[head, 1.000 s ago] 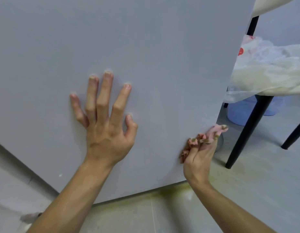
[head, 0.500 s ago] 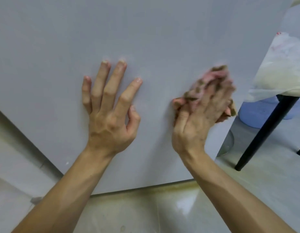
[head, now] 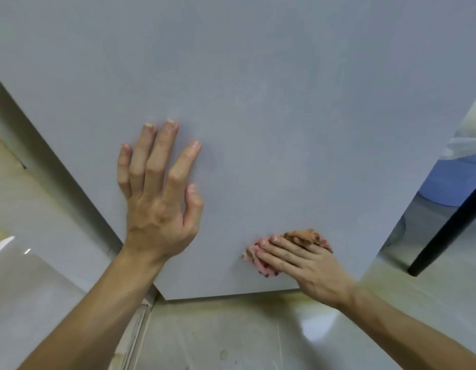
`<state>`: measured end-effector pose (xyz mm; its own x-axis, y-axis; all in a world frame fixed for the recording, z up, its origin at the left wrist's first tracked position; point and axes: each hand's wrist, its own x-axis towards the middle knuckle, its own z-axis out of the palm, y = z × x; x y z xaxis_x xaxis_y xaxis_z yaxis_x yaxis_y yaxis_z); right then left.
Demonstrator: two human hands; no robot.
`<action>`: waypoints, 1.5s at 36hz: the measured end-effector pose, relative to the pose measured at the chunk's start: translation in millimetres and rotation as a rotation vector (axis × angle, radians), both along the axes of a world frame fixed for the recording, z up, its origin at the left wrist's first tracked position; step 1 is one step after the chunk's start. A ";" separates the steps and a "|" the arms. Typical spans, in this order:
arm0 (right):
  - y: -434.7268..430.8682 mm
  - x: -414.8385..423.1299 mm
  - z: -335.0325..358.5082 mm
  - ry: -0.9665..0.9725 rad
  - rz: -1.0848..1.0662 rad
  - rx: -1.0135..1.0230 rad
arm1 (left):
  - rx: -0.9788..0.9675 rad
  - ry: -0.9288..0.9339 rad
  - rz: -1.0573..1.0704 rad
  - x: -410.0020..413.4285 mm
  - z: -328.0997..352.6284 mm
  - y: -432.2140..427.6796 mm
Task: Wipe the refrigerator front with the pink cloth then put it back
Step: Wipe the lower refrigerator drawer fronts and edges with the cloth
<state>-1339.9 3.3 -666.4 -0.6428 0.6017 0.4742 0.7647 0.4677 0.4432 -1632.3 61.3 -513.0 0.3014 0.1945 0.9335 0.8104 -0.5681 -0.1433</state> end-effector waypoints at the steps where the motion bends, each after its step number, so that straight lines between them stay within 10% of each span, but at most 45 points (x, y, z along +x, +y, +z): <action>1: 2.6 -2.7 12.8 0.043 0.020 0.029 | 0.000 -0.001 0.006 -4.2 -0.9 0.5; 12: 47.6 -104.4 216.2 0.911 0.178 0.640 | -0.045 -0.119 0.049 -42.2 3.4 8.6; 26: 20.6 -119.5 -33.4 0.027 0.248 -0.143 | -0.178 -0.074 0.056 -83.5 -27.3 7.8; 32: 20.1 -126.2 9.4 0.127 0.299 -0.170 | -0.190 -0.037 0.025 -91.4 -24.4 9.2; 43: 60.2 -207.0 194.1 0.792 0.213 0.577 | -0.156 -0.053 0.118 -130.8 -19.8 11.7; 54: 51.3 -232.4 65.4 0.364 0.288 0.266 | -0.227 -0.112 0.251 -163.6 -26.2 17.6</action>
